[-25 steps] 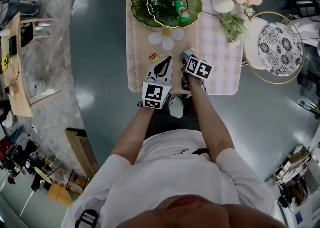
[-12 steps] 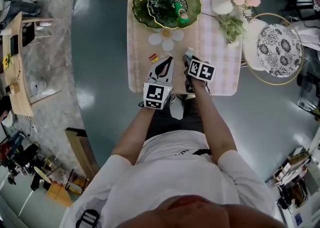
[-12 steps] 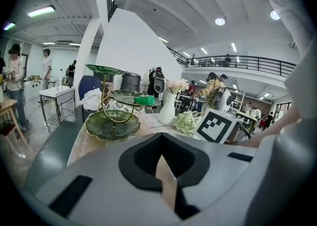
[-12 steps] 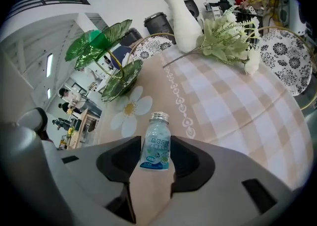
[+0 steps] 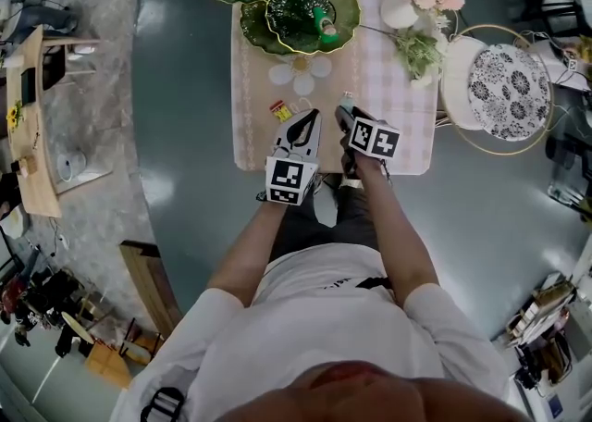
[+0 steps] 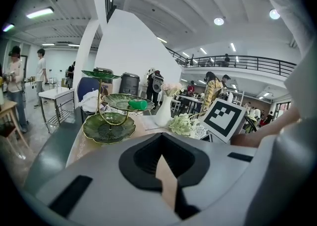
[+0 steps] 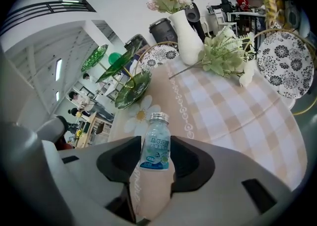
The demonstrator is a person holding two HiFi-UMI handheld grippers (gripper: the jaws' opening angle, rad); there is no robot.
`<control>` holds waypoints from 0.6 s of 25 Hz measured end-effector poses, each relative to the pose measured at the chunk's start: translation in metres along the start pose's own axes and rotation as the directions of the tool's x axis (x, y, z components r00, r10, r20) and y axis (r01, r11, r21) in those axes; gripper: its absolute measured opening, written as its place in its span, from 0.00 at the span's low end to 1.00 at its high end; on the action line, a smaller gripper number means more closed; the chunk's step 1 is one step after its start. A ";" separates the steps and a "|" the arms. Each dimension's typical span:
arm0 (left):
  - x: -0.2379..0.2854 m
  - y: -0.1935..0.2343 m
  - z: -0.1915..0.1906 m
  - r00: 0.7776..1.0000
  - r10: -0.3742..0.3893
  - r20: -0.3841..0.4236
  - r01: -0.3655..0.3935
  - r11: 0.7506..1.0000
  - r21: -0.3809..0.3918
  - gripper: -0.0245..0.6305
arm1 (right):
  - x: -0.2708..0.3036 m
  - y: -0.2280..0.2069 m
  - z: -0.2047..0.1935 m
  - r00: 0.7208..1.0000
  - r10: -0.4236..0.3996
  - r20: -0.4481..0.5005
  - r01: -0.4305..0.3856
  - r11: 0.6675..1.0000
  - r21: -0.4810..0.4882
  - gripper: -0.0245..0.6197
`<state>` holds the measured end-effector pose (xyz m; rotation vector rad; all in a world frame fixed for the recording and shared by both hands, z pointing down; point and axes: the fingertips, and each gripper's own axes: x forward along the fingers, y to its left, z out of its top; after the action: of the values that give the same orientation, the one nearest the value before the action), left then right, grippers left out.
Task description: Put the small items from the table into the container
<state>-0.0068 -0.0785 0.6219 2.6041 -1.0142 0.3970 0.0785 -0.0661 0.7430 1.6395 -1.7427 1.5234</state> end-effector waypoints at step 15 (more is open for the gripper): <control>-0.014 -0.023 0.039 0.998 0.031 0.061 -0.032 0.999 0.014 0.05 | -0.068 0.032 0.032 0.992 0.086 0.087 -0.082 0.995 -0.052 0.35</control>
<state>0.0049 -0.0694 0.5767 2.6314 -1.0769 0.3367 0.0856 -0.0629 0.6616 1.6536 -1.9027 1.4519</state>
